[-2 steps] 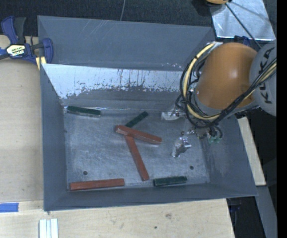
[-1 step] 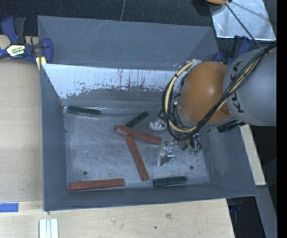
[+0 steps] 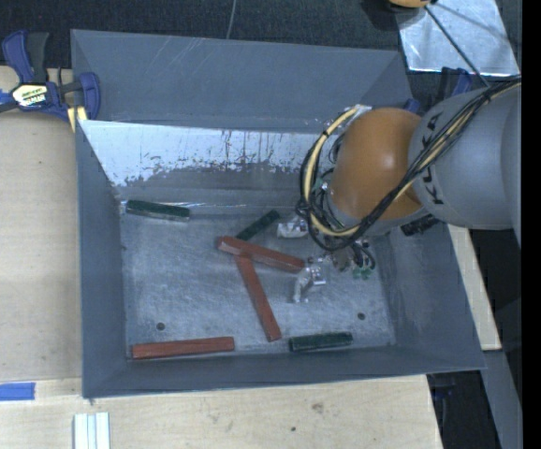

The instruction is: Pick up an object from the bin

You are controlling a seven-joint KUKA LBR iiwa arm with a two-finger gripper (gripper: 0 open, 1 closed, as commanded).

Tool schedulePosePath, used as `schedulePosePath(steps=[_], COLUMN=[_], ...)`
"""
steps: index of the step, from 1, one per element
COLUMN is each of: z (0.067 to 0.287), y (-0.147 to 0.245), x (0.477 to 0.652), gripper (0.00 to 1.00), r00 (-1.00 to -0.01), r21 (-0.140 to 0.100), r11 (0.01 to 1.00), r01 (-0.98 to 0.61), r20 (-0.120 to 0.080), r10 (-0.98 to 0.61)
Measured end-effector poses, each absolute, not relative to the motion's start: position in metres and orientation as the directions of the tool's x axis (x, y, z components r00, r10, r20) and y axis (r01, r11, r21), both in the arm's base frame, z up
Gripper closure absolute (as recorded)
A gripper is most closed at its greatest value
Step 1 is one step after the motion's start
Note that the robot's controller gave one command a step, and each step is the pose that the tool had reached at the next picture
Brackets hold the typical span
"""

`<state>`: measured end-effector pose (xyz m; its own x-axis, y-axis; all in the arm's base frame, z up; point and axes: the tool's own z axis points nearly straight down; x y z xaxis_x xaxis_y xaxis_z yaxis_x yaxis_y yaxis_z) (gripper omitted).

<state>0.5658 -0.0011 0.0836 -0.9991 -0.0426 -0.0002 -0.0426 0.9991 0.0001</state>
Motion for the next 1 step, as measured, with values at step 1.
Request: schedulePosePath(steps=[1], z=[0.0819], y=[-0.0027], x=[0.5752], gripper=[0.00], r00=[-0.997], r21=[-0.001], r11=[0.997], r01=[-0.082], r20=[-0.005], r10=[-0.082])
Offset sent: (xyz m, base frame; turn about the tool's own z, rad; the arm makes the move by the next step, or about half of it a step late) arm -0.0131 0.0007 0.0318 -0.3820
